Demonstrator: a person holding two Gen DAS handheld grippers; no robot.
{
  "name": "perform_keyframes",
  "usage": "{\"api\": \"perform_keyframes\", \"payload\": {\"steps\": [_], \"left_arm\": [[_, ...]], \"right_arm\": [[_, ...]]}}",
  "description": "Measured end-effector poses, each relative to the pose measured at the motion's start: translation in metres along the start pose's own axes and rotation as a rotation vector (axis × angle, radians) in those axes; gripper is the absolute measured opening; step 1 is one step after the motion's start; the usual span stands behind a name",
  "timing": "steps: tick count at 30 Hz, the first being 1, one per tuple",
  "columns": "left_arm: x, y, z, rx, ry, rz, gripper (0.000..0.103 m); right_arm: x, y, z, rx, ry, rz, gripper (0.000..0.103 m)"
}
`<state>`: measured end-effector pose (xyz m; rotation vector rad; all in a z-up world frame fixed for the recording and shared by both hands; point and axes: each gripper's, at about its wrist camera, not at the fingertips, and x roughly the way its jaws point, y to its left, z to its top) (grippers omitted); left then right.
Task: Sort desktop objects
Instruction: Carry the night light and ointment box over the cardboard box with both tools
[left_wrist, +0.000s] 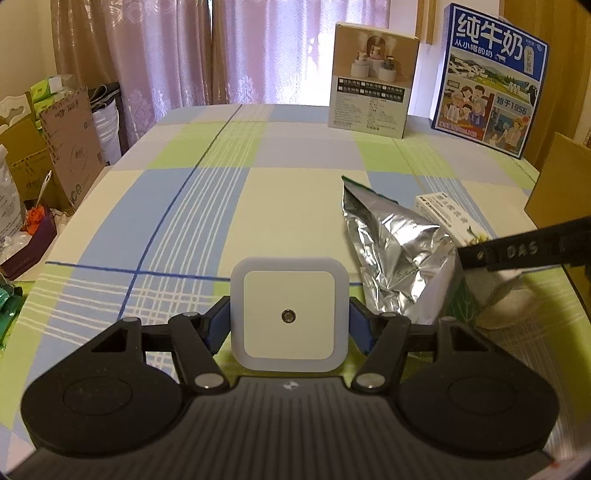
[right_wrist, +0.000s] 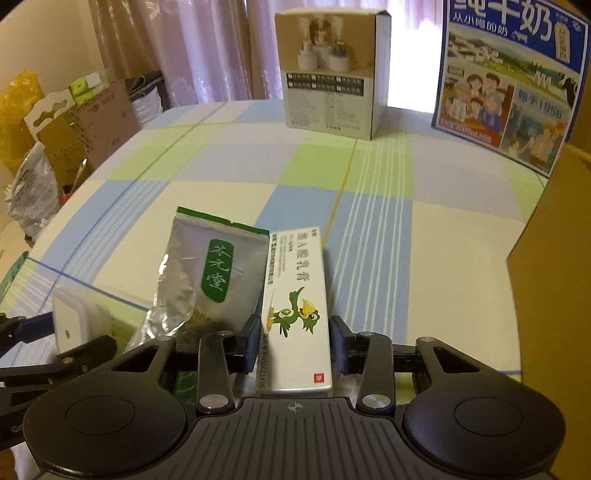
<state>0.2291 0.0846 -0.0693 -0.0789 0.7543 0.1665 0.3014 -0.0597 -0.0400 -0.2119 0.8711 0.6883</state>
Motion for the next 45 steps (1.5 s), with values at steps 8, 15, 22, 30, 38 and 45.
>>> {"api": "perform_keyframes", "payload": {"steps": [8, 15, 22, 30, 38, 45], "left_arm": [[-0.024, -0.001, -0.010, 0.010, 0.018, -0.027, 0.060], [-0.065, -0.010, -0.029, 0.046, 0.048, -0.093, 0.060], [-0.078, -0.029, -0.048, 0.128, 0.092, -0.153, 0.061], [-0.070, -0.035, -0.054, 0.147, 0.105, -0.150, 0.061], [-0.067, -0.035, -0.053, 0.135, 0.104, -0.146, 0.061], [-0.067, -0.033, -0.053, 0.121, 0.113, -0.142, 0.061]], "right_arm": [[-0.071, 0.000, -0.033, 0.031, -0.043, 0.019, 0.035], [-0.125, 0.003, -0.093, 0.064, -0.033, -0.021, 0.035], [-0.110, -0.002, -0.118, 0.097, 0.052, -0.019, 0.036], [-0.097, -0.010, -0.123, 0.119, 0.077, -0.007, 0.050], [-0.088, -0.004, -0.120, 0.086, 0.065, -0.013, 0.050], [-0.088, -0.004, -0.120, 0.090, 0.062, -0.021, 0.050]]}}
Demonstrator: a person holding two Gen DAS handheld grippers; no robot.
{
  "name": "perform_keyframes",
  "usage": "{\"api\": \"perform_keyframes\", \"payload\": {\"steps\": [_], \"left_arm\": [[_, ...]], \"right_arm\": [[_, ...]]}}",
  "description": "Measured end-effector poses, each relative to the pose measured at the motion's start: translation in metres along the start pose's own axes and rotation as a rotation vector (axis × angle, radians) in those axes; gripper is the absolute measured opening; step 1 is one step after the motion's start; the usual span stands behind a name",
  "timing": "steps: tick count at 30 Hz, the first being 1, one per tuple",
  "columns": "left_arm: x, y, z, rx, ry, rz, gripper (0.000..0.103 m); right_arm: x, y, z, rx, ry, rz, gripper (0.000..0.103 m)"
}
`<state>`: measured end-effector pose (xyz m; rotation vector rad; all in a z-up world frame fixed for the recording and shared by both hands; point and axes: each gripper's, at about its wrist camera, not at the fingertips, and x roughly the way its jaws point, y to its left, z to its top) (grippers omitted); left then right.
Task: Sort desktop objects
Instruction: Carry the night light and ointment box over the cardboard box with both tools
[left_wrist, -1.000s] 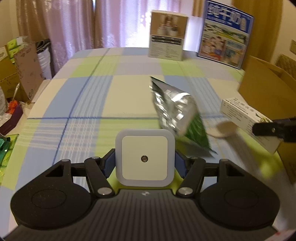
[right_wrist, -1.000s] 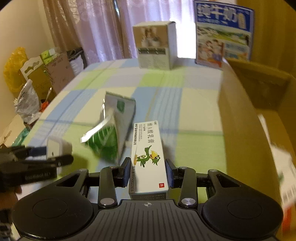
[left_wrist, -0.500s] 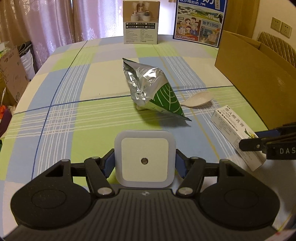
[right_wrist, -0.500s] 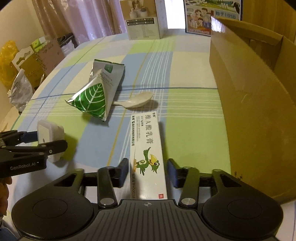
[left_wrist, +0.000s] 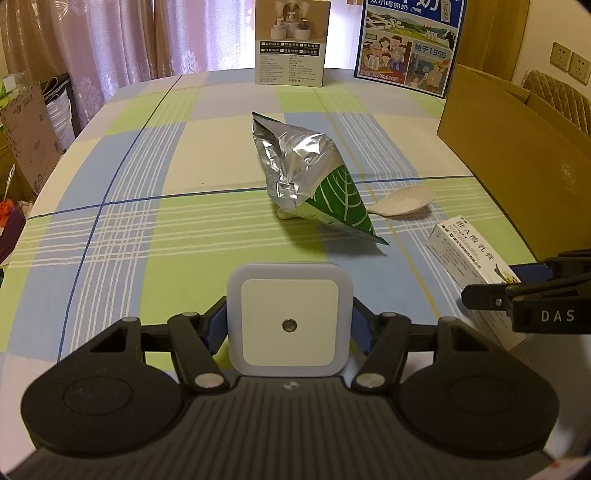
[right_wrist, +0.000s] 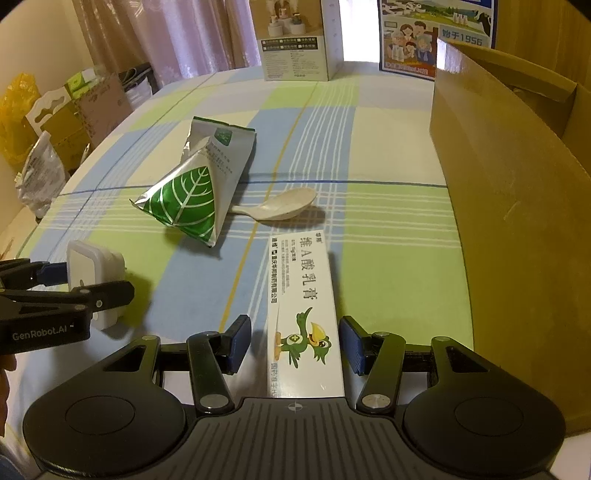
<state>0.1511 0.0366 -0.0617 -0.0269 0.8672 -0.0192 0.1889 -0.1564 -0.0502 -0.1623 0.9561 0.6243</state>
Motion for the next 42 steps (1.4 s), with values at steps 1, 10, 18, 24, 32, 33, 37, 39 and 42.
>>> {"api": "perform_keyframes", "payload": {"steps": [1, 10, 18, 24, 32, 33, 37, 39, 42], "left_arm": [[0.000, 0.000, 0.000, -0.001, 0.001, 0.001, 0.061], [0.000, 0.000, 0.000, 0.001, 0.006, -0.008, 0.061], [-0.002, 0.000, 0.001, 0.001, -0.004, -0.010, 0.061], [-0.004, -0.002, 0.001, 0.007, -0.016, -0.015, 0.061], [-0.006, -0.011, 0.005, 0.051, -0.027, -0.027, 0.061], [-0.007, -0.013, 0.006, 0.059, -0.031, -0.028, 0.061], [-0.016, -0.024, 0.013, 0.083, -0.051, -0.042, 0.061], [-0.025, -0.031, 0.015, 0.098, -0.063, -0.053, 0.061], [-0.042, -0.044, 0.019, 0.107, -0.082, -0.070, 0.061]], "right_arm": [[0.001, 0.000, 0.000, 0.000, 0.004, -0.001, 0.050], [0.003, 0.004, 0.000, -0.032, 0.004, -0.019, 0.050], [0.003, 0.005, 0.001, -0.037, -0.010, -0.021, 0.035], [-0.004, 0.009, 0.000, -0.044, -0.046, -0.001, 0.035], [-0.021, 0.006, 0.003, -0.025, -0.095, 0.004, 0.035], [-0.027, 0.007, 0.004, -0.030, -0.109, 0.001, 0.035], [-0.052, 0.008, 0.009, -0.035, -0.158, -0.006, 0.035], [-0.066, 0.009, 0.011, -0.044, -0.184, -0.011, 0.035], [-0.089, 0.008, 0.012, -0.037, -0.215, -0.016, 0.035]]}}
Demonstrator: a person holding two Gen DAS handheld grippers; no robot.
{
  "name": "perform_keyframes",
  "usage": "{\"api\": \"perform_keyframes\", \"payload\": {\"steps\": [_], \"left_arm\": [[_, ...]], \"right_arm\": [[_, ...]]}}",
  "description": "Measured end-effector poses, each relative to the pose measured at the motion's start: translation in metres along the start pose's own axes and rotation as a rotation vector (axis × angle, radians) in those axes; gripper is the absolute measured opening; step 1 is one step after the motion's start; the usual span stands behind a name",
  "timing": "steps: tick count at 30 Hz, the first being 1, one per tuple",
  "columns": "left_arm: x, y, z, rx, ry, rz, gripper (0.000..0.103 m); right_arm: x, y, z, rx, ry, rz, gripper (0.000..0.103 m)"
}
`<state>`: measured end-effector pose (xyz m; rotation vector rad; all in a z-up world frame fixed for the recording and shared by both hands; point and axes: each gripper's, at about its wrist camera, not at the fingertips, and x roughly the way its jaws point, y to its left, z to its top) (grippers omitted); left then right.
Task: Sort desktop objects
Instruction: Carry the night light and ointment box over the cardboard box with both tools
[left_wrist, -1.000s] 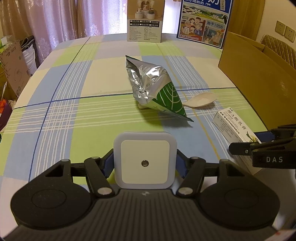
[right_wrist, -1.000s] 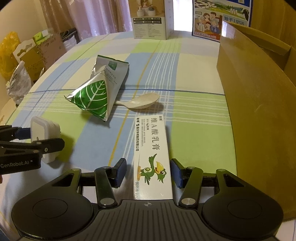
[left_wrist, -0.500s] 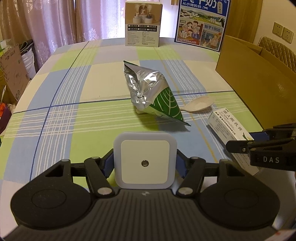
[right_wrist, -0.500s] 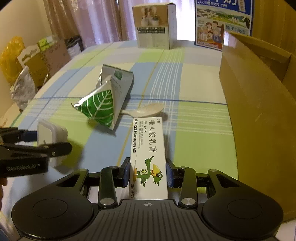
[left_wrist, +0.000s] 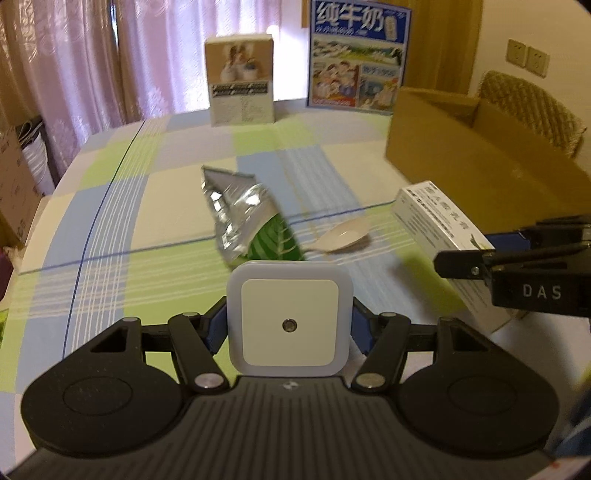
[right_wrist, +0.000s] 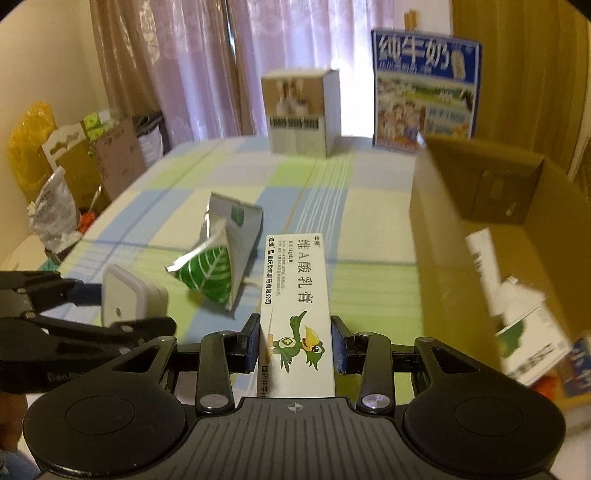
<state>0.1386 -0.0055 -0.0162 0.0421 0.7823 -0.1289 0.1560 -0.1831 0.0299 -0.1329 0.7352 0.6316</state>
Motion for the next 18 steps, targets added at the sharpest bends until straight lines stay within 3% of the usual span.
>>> {"api": "perform_keyframes", "payload": {"steps": [11, 18], "left_arm": [[-0.057, -0.065, 0.029, 0.030, -0.083, -0.085, 0.061], [-0.073, -0.103, 0.037, 0.052, -0.098, -0.132, 0.061]], "right_arm": [[-0.080, -0.033, 0.015, 0.055, -0.074, -0.047, 0.035], [-0.116, -0.069, 0.014, 0.104, -0.102, -0.102, 0.035]]}}
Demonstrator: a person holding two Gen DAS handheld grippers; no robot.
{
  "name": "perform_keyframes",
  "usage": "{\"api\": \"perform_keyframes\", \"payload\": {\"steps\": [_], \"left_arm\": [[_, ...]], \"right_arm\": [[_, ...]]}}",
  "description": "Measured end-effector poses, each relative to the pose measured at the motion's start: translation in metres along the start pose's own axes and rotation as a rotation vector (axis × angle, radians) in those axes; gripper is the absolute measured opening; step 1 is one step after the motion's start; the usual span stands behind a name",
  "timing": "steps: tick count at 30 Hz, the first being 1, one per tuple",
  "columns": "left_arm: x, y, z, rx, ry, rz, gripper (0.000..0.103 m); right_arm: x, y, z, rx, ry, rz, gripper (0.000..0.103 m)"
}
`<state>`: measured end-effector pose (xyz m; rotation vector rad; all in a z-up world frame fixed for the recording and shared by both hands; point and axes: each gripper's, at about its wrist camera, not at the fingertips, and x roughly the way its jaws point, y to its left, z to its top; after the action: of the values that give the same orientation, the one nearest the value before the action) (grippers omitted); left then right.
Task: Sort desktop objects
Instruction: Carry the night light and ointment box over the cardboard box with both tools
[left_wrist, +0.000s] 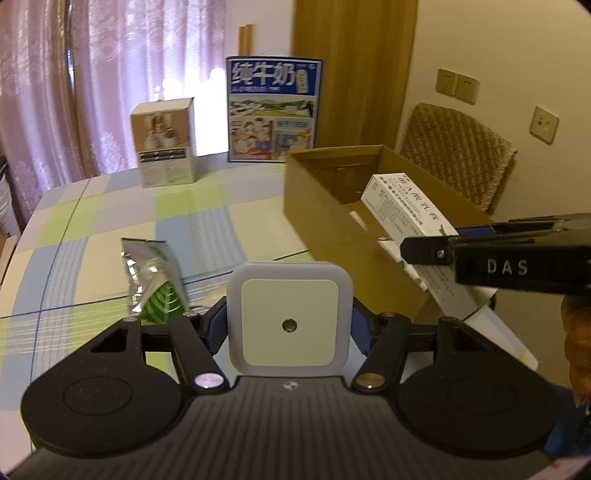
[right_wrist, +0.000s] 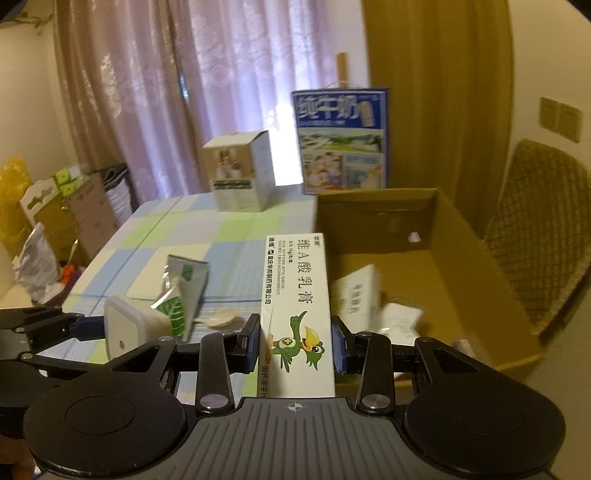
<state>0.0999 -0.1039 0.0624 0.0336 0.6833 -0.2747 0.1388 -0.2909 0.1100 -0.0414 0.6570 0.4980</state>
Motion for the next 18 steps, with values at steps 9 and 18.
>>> {"api": "perform_keyframes", "payload": {"steps": [9, 18], "left_arm": [[0.002, -0.042, 0.015, 0.048, -0.011, -0.049, 0.061], [0.017, -0.076, 0.033, 0.087, -0.013, -0.096, 0.061]], "right_arm": [[-0.027, -0.048, 0.000, 0.063, -0.033, -0.056, 0.035], [-0.039, -0.092, -0.002, 0.108, -0.043, -0.103, 0.035]]}}
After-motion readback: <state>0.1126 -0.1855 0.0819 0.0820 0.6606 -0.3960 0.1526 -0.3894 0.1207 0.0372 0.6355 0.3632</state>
